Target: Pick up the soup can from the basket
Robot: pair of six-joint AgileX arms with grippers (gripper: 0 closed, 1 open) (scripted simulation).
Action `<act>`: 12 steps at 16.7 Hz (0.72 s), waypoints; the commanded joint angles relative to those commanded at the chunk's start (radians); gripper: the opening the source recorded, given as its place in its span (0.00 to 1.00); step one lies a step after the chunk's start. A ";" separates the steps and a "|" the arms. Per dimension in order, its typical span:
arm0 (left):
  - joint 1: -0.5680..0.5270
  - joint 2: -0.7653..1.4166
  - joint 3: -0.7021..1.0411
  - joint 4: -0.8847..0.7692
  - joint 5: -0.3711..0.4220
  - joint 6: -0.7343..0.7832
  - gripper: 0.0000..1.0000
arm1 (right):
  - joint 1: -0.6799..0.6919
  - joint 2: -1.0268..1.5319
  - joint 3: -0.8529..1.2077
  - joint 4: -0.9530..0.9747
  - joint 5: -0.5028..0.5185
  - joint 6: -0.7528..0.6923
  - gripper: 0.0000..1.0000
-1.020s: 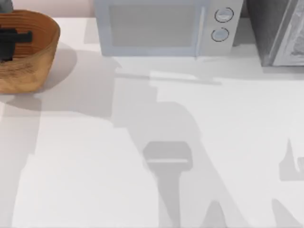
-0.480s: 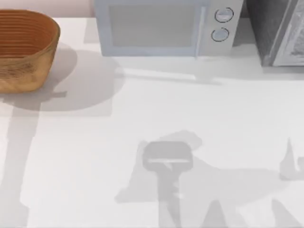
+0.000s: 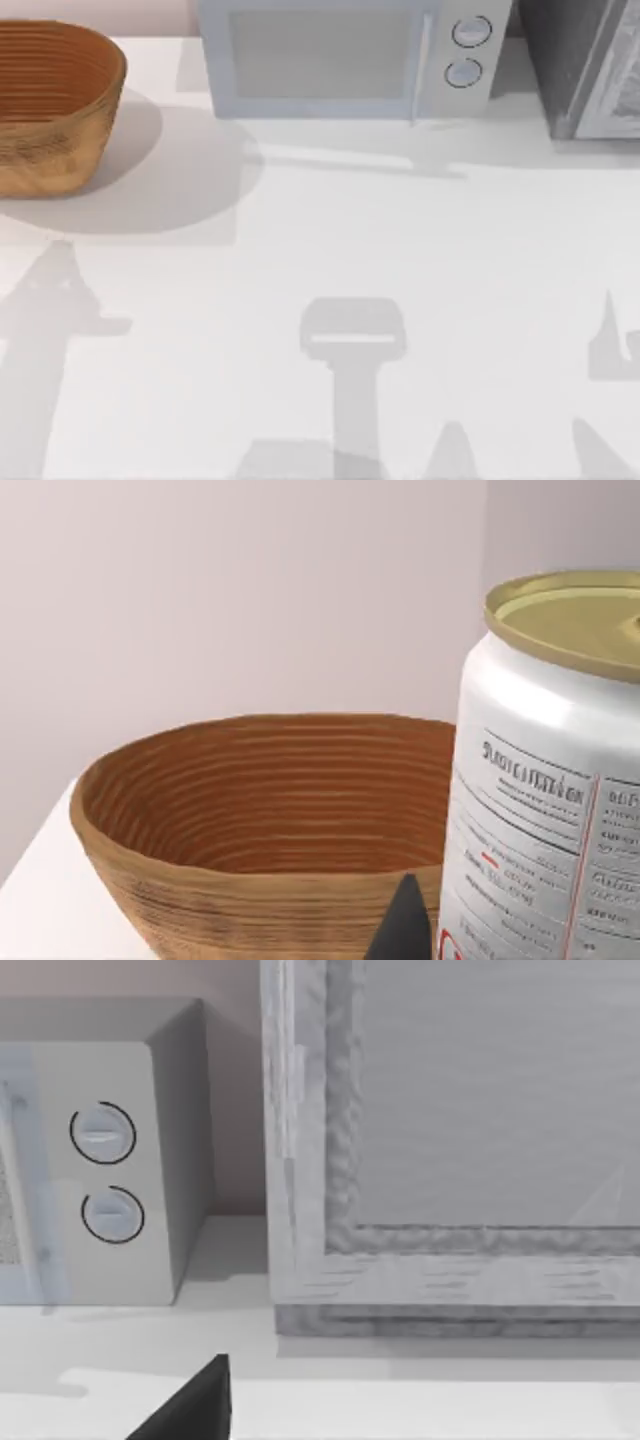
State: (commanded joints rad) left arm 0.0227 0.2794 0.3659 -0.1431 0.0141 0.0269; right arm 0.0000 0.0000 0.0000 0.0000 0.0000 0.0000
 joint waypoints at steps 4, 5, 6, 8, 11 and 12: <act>-0.015 -0.210 -0.257 0.111 -0.010 -0.017 0.00 | 0.000 0.000 0.000 0.000 0.000 0.000 1.00; -0.018 -0.239 -0.298 0.123 -0.011 -0.020 0.00 | 0.000 0.000 0.000 0.000 0.000 0.000 1.00; -0.020 -0.260 -0.330 0.132 -0.013 -0.023 0.00 | 0.000 0.000 0.000 0.000 0.000 0.000 1.00; -0.023 -0.279 -0.365 0.143 -0.014 -0.027 0.00 | 0.000 0.000 0.000 0.000 0.000 0.000 1.00; -0.023 -0.279 -0.366 0.143 -0.014 -0.027 0.00 | 0.000 0.000 0.000 0.000 0.000 0.000 1.00; -0.023 -0.279 -0.366 0.143 -0.014 -0.027 0.00 | 0.000 0.000 0.000 0.000 0.000 0.000 1.00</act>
State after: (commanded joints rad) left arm 0.0000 0.0000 0.0000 0.0000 0.0000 0.0000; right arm 0.0000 0.0000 0.0000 0.0000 0.0000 0.0000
